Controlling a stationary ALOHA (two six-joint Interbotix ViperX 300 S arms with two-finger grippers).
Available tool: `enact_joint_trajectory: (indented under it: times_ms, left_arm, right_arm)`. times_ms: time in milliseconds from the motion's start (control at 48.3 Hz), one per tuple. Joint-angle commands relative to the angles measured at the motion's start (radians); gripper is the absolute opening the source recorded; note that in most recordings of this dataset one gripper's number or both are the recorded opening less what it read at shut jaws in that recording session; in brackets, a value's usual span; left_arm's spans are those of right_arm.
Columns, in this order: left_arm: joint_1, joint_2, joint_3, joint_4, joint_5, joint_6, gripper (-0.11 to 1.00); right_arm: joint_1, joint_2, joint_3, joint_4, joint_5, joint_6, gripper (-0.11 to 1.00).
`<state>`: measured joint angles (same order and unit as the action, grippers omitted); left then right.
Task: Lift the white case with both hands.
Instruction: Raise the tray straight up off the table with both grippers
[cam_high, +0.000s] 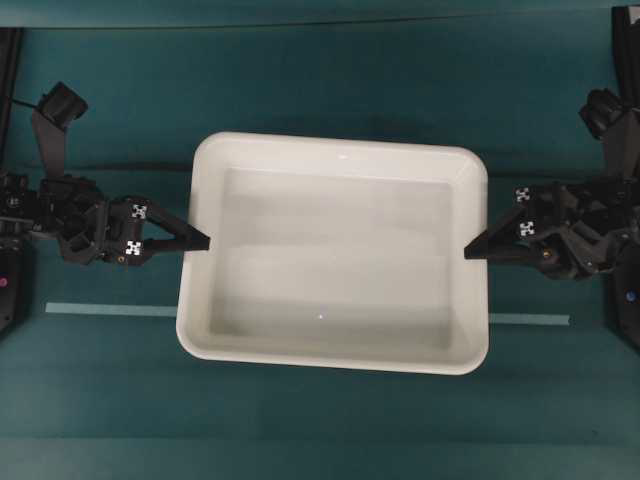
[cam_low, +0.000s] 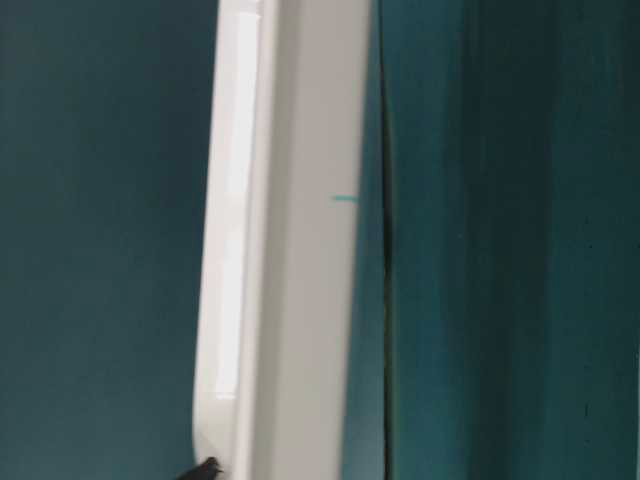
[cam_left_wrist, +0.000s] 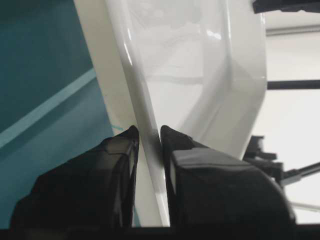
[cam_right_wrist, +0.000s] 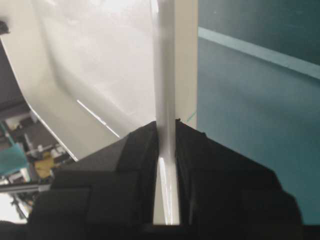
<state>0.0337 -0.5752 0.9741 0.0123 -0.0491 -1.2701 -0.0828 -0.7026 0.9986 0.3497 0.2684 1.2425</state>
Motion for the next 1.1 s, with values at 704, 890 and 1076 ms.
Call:
enact_joint_trajectory:
  times_ms: [704,890,1076]
  left_arm:
    - [-0.015,-0.054,-0.239,0.005,0.130,-0.002,0.13]
    - [-0.015,-0.071,-0.262,0.005,0.152,-0.002,0.13]
    - [-0.015,-0.098,-0.287,0.005,0.216,-0.002,0.13]
  right_arm:
    - [-0.074,-0.109,-0.221,-0.006,0.192,-0.002,0.10]
    - [-0.078,-0.112,-0.272,-0.006,0.232,0.000,0.10]
    - [-0.080,-0.112,-0.316,-0.006,0.245,0.000,0.10]
